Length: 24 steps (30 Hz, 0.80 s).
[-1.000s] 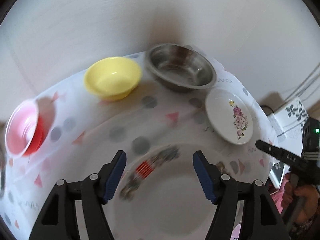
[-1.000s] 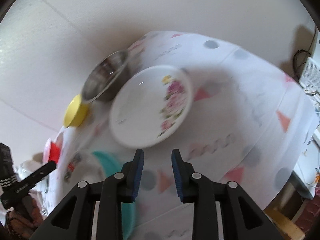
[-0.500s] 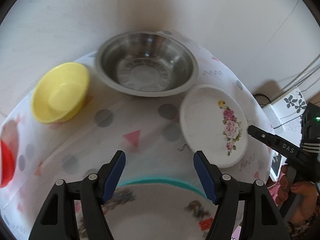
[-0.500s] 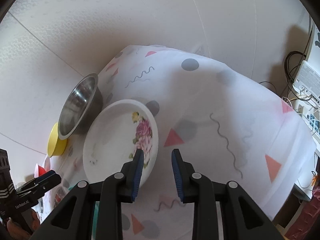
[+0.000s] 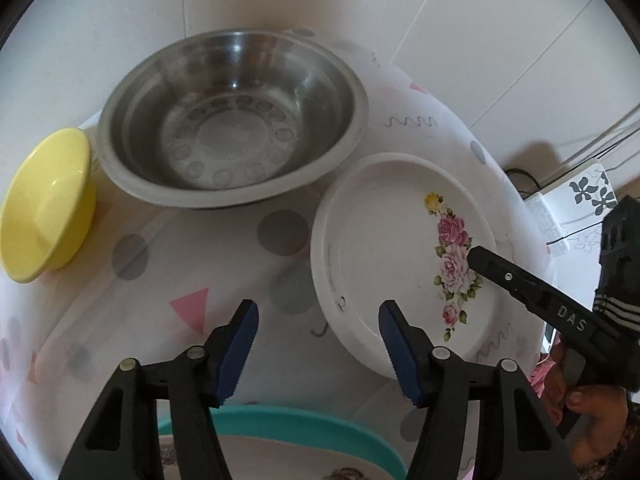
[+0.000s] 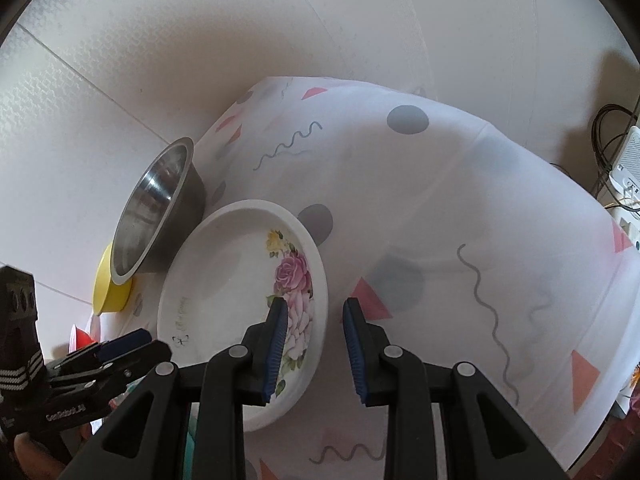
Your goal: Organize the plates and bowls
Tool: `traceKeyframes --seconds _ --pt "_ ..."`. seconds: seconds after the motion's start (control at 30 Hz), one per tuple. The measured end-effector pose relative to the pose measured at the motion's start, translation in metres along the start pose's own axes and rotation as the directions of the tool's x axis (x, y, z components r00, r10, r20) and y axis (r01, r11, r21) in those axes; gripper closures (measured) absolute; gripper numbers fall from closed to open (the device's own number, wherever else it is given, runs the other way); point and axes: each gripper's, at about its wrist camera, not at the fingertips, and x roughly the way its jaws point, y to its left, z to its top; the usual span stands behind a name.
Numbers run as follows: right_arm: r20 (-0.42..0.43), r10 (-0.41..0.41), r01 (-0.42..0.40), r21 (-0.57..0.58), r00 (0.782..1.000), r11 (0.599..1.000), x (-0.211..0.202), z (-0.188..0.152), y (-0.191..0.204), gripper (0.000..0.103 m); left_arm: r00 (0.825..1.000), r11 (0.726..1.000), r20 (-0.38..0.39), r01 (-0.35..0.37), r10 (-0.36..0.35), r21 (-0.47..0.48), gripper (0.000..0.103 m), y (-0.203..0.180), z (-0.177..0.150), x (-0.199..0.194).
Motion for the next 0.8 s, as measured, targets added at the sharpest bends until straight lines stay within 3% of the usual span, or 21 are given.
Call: traceKeyframes --seconds 0.43,0.57,0.8 --pt "-0.001 -0.025 0.025 -0.090 1.000 0.996 0.006 0.002 0.011 0.083 0.999 1.000 -0.037 -0.006 0.007 0.030 0.057 -0.024 0.012 0.026" --pt "0.003 -0.011 0.011 -0.050 1.000 0.999 0.006 0.002 0.002 0.093 0.999 0.999 -0.038 -0.007 0.009 0.051 0.064 -0.041 0.014 0.033" --pt "-0.020 -0.022 0.021 -0.025 1.000 0.999 0.001 -0.002 0.000 0.093 0.999 0.997 -0.042 -0.010 0.013 0.076 0.065 -0.058 0.013 0.037"
